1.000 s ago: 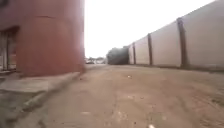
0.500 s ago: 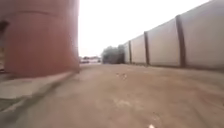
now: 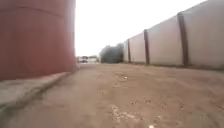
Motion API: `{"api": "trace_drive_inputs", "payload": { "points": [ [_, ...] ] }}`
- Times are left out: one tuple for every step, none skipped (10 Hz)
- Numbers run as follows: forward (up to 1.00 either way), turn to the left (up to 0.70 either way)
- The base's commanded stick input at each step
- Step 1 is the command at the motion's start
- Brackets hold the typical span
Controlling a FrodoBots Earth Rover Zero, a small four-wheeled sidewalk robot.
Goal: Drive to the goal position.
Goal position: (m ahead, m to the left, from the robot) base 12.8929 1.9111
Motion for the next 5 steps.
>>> {"api": "trace_drive_inputs", "payload": {
  "points": [
    [0.70,0.00],
    [0.70,0.00],
    [0.70,0.00],
    [0.70,0.00],
    [0.70,0.00]
  ]
}}
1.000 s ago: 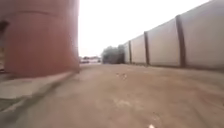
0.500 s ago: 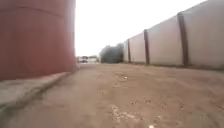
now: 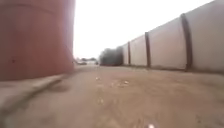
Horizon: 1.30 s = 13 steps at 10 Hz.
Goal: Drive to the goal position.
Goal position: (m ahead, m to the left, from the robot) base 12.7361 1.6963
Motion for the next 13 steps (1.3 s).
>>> {"api": "trace_drive_inputs", "payload": {
  "points": [
    [0.70,0.00],
    [0.70,0.00],
    [0.70,0.00],
    [0.70,0.00],
    [0.70,0.00],
    [0.70,0.00],
    [0.70,0.00],
    [0.70,0.00],
    [0.70,0.00],
    [0.70,0.00],
    [0.70,0.00],
    [0.70,0.00],
    [0.70,0.02]
  ]
}}
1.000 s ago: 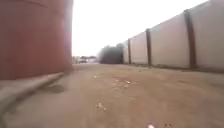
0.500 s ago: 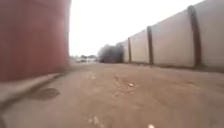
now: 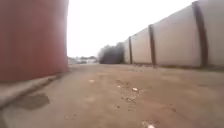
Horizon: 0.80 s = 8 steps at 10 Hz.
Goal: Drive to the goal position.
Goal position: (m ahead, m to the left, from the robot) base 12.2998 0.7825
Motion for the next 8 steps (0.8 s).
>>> {"api": "trace_drive_inputs", "payload": {
  "points": [
    [0.70,0.02],
    [0.70,0.08],
    [0.70,0.31],
    [0.70,0.13],
    [0.70,0.00],
    [0.70,0.00],
    [0.70,0.00],
    [0.70,0.00]
  ]
}}
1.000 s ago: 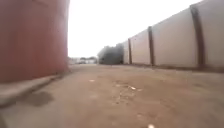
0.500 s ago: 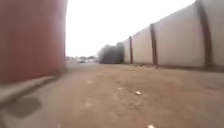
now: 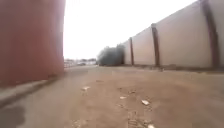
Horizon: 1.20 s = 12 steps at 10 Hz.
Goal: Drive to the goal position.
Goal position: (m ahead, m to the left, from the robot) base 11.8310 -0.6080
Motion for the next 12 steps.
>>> {"api": "trace_drive_inputs", "payload": {
  "points": [
    [0.70,0.00],
    [0.70,0.01],
    [0.70,0.02],
    [0.70,0.02],
    [0.70,0.02],
    [0.70,0.02],
    [0.70,0.02],
    [0.70,0.01],
    [0.70,0.01],
    [0.70,0.00],
    [0.70,0.02],
    [0.70,0.02]
  ]
}}
